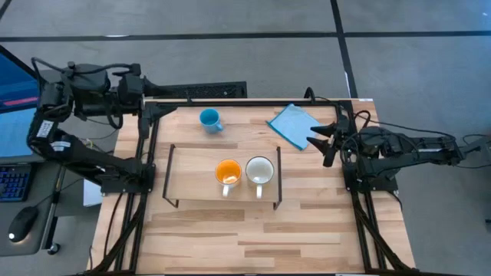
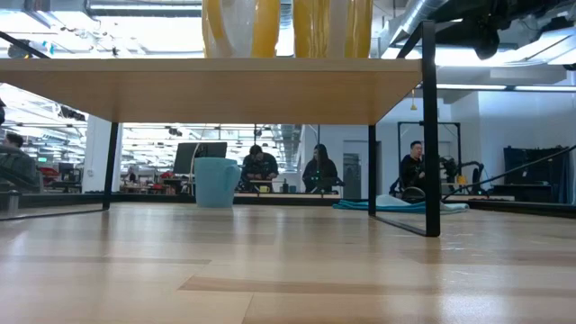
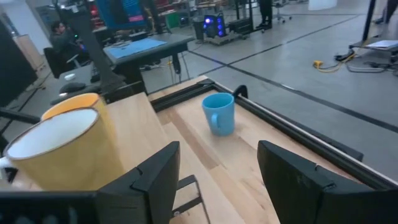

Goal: Stack small to large cups/mugs on shelf
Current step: Put the blue mug on the shelf

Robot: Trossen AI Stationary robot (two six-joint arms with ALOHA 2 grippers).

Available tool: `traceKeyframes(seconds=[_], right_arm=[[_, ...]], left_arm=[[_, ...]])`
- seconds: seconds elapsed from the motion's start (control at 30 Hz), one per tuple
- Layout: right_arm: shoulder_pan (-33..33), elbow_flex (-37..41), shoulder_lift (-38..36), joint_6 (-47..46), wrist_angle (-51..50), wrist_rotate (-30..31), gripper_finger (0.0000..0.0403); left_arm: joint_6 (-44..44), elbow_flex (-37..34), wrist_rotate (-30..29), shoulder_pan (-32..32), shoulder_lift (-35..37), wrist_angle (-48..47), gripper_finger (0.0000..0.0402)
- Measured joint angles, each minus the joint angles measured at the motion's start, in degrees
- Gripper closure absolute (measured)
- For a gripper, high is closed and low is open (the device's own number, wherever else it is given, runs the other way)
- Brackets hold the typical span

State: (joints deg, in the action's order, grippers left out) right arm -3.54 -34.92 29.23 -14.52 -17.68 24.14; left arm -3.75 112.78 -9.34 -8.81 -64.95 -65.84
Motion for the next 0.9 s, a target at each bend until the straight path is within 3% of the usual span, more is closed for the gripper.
traceKeyframes(seconds=[0.17, 0.47, 0.6, 0.9], right_arm=[[1.7, 0.0, 0.0, 0.0, 0.0, 0.0, 0.0163], [2.2, 0.0, 0.0, 0.0, 0.0, 0.0, 0.0163], [2.2, 0.0, 0.0, 0.0, 0.0, 0.0, 0.0163], [2.2, 0.0, 0.5, -0.1, 0.2, 0.0, 0.0163]], left_arm=[[0.2, -12.2, -2.5, -3.1, 5.8, 2.3, 0.0177], [-1.7, -38.5, -1.1, -11.5, 18.7, 23.4, 0.0177], [-0.6, -45.0, -1.9, -17.2, 21.8, 24.4, 0.0177], [2.5, -54.2, 3.6, -28.8, 22.6, 30.4, 0.0177]])
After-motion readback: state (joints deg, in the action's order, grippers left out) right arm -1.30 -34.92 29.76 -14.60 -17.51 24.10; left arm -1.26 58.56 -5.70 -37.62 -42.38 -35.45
